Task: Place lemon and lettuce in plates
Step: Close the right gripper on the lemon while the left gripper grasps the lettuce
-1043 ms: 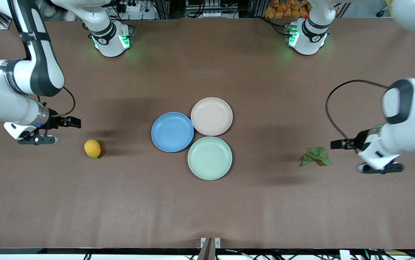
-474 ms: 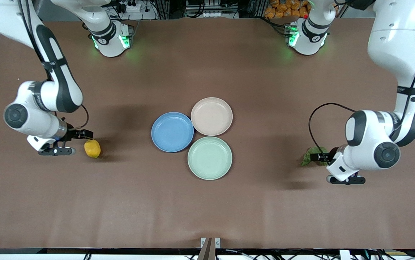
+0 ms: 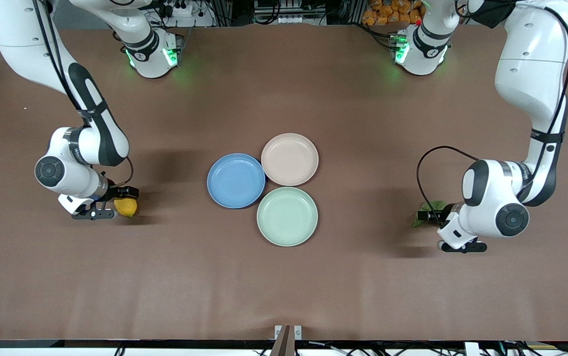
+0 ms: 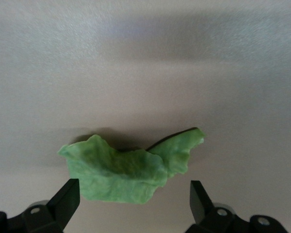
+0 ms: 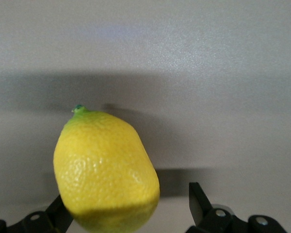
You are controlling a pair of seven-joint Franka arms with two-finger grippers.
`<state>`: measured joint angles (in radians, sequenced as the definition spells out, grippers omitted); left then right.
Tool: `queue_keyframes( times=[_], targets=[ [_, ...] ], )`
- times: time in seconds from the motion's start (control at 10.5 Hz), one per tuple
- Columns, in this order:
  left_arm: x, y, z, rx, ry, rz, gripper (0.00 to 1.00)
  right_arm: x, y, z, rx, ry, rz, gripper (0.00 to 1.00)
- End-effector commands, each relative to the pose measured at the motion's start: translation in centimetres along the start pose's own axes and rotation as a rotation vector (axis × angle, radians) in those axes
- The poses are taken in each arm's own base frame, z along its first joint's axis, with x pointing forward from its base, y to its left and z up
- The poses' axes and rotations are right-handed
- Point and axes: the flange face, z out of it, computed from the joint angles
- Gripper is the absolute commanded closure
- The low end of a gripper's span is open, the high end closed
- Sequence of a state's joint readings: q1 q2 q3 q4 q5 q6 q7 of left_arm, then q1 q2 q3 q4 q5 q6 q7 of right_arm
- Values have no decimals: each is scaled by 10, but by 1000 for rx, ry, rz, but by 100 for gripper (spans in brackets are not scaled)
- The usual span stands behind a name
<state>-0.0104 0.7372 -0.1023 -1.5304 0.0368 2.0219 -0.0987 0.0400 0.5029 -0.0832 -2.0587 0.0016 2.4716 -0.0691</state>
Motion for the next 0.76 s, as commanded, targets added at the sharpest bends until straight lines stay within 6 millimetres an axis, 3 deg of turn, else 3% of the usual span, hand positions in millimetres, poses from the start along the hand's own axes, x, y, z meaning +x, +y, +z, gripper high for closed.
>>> queue_keyframes(
  times=[0.0,0.28,0.38,0.47,0.57,0.66],
  targets=[
    [2,-2,4,21,11,29,0,6,-4,-3,3,21,-15,2],
    [3,-5,6,20,10,30,0,16,-18,-14,-1,48,-39,23],
    [3,-6,8,20,8,64,6,16,-21,-15,-1,50,-44,36],
    [4,-11,11,18,13,73,17,16,-21,-14,-3,45,-51,59],
    [4,-12,11,18,11,72,25,16,-23,-16,-3,41,-66,93],
    [4,-12,11,18,11,72,26,16,-34,-26,-1,41,-71,100]
  ],
)
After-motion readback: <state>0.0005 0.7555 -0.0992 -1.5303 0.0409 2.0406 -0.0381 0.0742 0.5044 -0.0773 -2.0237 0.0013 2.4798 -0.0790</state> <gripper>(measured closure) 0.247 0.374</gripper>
